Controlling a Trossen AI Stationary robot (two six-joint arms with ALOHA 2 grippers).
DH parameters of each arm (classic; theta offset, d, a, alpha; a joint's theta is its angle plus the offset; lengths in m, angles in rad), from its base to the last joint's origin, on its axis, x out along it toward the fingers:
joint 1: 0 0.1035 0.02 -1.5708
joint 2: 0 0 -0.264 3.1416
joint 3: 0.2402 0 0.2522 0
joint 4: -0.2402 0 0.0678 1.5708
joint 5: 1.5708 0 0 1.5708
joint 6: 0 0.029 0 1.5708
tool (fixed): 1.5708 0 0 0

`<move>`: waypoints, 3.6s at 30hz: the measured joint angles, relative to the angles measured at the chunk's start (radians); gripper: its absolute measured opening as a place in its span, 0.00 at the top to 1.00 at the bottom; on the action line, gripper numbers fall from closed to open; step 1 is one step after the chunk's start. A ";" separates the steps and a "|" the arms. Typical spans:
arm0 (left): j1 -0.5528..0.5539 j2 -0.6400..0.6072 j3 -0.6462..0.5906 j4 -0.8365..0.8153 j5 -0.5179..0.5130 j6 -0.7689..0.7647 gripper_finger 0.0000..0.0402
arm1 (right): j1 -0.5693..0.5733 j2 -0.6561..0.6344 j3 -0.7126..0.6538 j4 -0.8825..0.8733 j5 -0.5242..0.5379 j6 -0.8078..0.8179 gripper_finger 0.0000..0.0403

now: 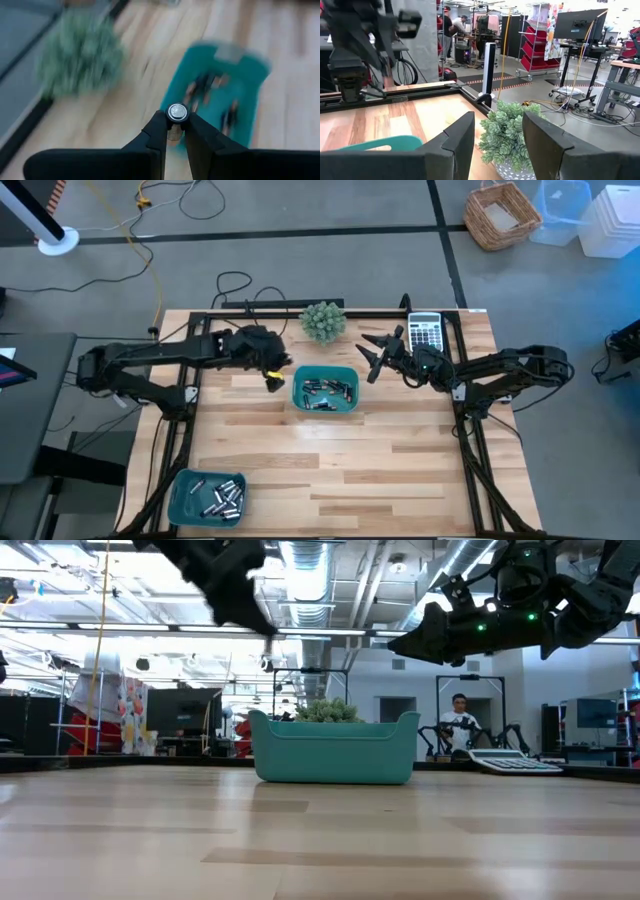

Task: Sort batteries
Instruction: Put the black battery into the green bin, then return to Home Position

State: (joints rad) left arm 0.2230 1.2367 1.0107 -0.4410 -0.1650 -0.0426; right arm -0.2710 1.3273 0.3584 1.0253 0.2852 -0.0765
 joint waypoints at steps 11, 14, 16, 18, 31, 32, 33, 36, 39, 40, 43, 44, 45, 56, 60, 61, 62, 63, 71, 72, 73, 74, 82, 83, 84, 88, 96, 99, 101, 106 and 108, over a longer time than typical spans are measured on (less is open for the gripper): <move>-0.120 0.009 -0.113 0.552 0.007 0.105 0.90 | 0.000 0.000 0.000 0.000 0.000 -0.001 0.55; -0.123 0.009 -0.153 0.602 0.016 0.102 0.90 | 0.000 0.000 0.000 0.000 0.000 -0.001 0.55; -0.123 0.009 -0.178 0.626 0.018 0.093 0.90 | 0.000 0.000 0.000 0.000 0.000 -0.001 0.55; -0.123 0.009 -0.194 0.641 0.030 0.083 0.90 | 0.000 0.000 0.000 0.000 0.000 -0.001 0.55; -0.119 0.009 -0.262 0.711 0.056 0.085 0.51 | 0.000 0.000 0.000 0.000 0.000 -0.001 0.55; -0.118 0.009 -0.268 0.720 0.057 0.083 0.49 | 0.000 0.000 0.000 0.000 0.000 -0.001 0.55; -0.118 0.009 -0.273 0.733 0.057 0.082 0.47 | 0.000 0.000 0.000 0.000 0.000 -0.001 0.55; -0.118 0.009 -0.275 0.748 0.058 0.086 0.44 | 0.000 0.000 0.000 0.000 0.000 -0.001 0.55; -0.118 0.003 -0.276 0.751 0.058 0.105 0.43 | 0.007 0.000 0.000 0.000 0.000 -0.002 0.55; -0.118 -0.006 -0.276 0.750 0.058 0.114 0.43 | 0.012 -0.002 0.000 0.003 -0.002 -0.004 0.55; -0.126 -0.039 -0.277 0.749 0.058 0.151 0.45 | 0.041 -0.042 0.000 0.009 -0.020 -0.035 0.55; -0.128 -0.052 -0.277 0.735 0.058 0.161 0.46 | 0.055 -0.063 -0.001 0.010 -0.022 -0.053 0.55; -0.131 -0.067 -0.277 0.707 0.058 0.165 0.48 | 0.070 -0.088 -0.008 0.010 -0.022 -0.072 0.56; -0.175 -0.346 -0.389 0.544 0.055 0.177 0.91 | 0.198 -0.549 -0.121 -0.318 -0.025 -0.078 0.87; -0.184 -0.510 -0.536 0.625 0.042 0.172 0.98 | 0.270 -0.676 -0.121 -0.473 -0.021 -0.074 0.98; -0.184 -0.553 -0.567 0.620 0.035 0.172 0.98 | 0.293 -0.702 -0.120 -0.497 -0.009 -0.074 0.98; -0.184 -0.597 -0.592 0.602 0.023 0.168 0.98 | 0.315 -0.728 -0.120 -0.528 0.009 -0.078 0.98; -0.184 -0.639 -0.616 0.583 0.007 0.159 0.98 | 0.340 -0.754 -0.120 -0.559 0.034 -0.089 0.97; -0.185 -0.897 -0.769 0.504 -0.015 0.125 1.00 | 0.528 -0.937 -0.121 -0.816 0.184 -0.081 0.99; -0.185 -0.926 -0.789 0.504 -0.018 0.127 1.00 | 0.551 -0.953 -0.121 -0.845 0.215 -0.071 0.99; -0.184 -0.953 -0.809 0.500 -0.021 0.127 1.00 | 0.575 -0.969 -0.121 -0.877 0.240 -0.058 0.99; -0.184 -0.980 -0.829 0.499 -0.023 0.126 1.00 | 0.598 -0.983 -0.121 -0.910 0.263 -0.043 0.99; -0.184 -1.114 -0.921 0.476 -0.024 0.125 1.00 | 0.704 -1.064 -0.264 -0.708 0.343 -0.162 0.99; -0.184 -1.124 -0.930 0.473 -0.024 0.125 1.00 | 0.702 -1.079 -0.294 -0.663 0.343 -0.178 0.99; -0.184 -1.132 -0.937 0.472 -0.024 0.126 1.00 | 0.700 -1.095 -0.320 -0.643 0.344 -0.189 0.99; -0.184 -1.150 -0.945 0.461 -0.012 0.135 1.00 | 0.676 -1.180 -0.348 -0.684 0.281 -0.191 1.00; -0.184 -1.154 -0.945 0.446 0.017 0.149 1.00 | 0.528 -1.286 -0.349 -0.799 0.042 -0.146 1.00; -0.184 -1.154 -0.957 0.459 0.030 0.141 1.00 | 0.453 -1.313 -0.349 -0.851 -0.022 -0.100 1.00; -0.184 -1.154 -0.972 0.475 0.031 0.135 1.00 | 0.413 -1.328 -0.349 -0.857 -0.074 -0.088 1.00; -0.184 -1.155 -0.998 0.531 0.031 0.127 1.00 | 0.351 -1.326 -0.349 -0.894 -0.130 -0.076 1.00; -0.184 -1.154 -0.999 0.523 0.031 0.126 1.00 | 0.338 -1.326 -0.349 -0.917 -0.131 -0.063 1.00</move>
State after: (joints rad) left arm 0.0391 0.0828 0.0120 0.0817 -0.1337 0.0834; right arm 0.0668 0.0017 0.0093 0.1084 0.1543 -0.1395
